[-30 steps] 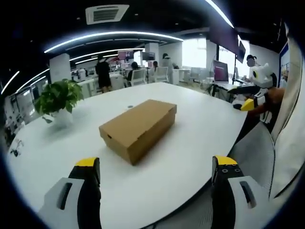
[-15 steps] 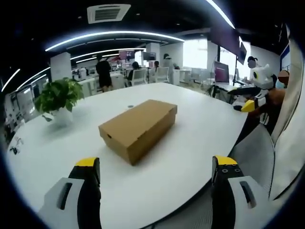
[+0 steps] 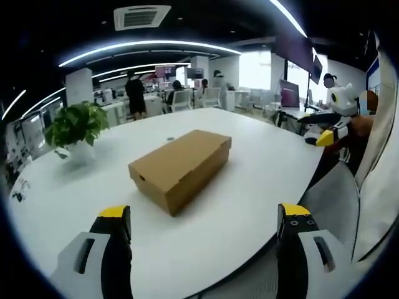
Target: Operate the shoe box by opening the lid, removing the specified soft item, and placing it in the target area until the item is outside and the box remains undamaged.
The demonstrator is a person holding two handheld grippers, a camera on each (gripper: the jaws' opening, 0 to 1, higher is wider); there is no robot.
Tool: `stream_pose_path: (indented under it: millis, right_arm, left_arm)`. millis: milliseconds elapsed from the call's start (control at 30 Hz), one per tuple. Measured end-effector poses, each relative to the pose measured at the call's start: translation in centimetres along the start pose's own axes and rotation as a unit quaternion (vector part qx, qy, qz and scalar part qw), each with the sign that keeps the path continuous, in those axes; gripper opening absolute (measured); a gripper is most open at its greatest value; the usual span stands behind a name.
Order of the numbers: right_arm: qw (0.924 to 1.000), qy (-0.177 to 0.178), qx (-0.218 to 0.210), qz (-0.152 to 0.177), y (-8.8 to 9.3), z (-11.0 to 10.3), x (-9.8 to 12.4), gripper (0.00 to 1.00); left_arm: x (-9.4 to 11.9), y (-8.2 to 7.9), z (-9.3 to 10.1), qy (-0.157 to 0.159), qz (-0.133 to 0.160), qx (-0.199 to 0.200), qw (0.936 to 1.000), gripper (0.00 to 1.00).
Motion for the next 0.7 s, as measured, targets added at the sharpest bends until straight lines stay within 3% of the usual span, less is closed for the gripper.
stream_pose_path:
  millis: [700]
  right_arm:
    - [0.9995,-0.021,0.019,-0.014,-0.64,-0.09,-0.66,0.96]
  left_arm:
    - [0.23,0.11,-0.29,-0.011,0.002,0.006,0.9999,1.00]
Point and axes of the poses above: the point that each gripper's makers call its tool centre point, and the gripper's own axes: x roughly backward along the fingers, z roughly to its right, y roughly out of its underside, the point moved 8 cm from there along x, roughly backward along the fingers, and after that the axes turned 14 degrees about -y, right-handed, at the moved point
